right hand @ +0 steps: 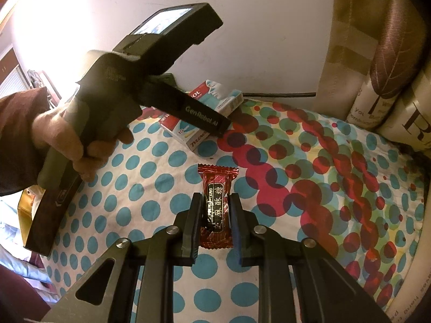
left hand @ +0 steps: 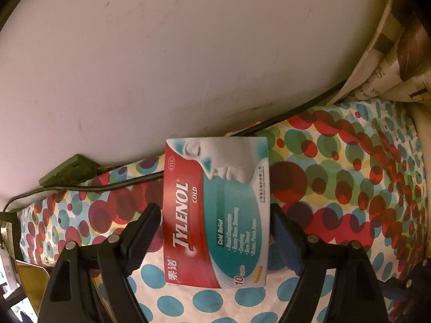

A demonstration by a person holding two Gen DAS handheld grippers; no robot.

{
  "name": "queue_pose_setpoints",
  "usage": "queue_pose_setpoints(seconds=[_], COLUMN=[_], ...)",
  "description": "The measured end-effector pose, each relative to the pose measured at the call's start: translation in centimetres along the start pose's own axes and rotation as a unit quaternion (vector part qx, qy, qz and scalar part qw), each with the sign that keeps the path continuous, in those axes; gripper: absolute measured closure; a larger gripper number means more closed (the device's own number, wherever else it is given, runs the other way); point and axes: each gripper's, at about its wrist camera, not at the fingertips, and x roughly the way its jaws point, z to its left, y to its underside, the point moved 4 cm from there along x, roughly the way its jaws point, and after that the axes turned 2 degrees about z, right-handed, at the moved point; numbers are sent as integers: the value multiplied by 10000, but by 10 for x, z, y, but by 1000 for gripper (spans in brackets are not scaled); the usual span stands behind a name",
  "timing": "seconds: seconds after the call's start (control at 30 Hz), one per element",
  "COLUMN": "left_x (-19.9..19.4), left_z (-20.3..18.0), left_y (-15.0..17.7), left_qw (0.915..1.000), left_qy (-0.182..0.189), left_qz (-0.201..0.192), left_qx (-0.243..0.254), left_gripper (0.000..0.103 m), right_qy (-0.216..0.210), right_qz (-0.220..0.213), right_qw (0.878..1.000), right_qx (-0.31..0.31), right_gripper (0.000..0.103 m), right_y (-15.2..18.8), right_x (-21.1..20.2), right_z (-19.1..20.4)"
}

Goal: Organize objects
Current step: 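Carry the Tylenol box into the gold tray and open the left gripper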

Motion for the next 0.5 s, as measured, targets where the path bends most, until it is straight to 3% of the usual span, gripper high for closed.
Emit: queue_pose_setpoints(seconds=[0.27,0.37,0.5], left_x=[-6,-10,-15], left_z=[-1,-3,-10], left_y=[3,5,10], left_qw=[9998,9997,9994], left_qy=[-92,-73,-207], left_qz=[-171,-214,-270], left_qx=[5,65,103], left_gripper=[21,30,30], right_qy=[-4,6,-7], right_qz=[-8,-9,-5], right_qw=[10000,10000,10000], right_qx=[2,-1,1], right_gripper=[84,84,84], right_y=[5,6,6], right_x=[2,2,2], right_z=[-1,-1,-2])
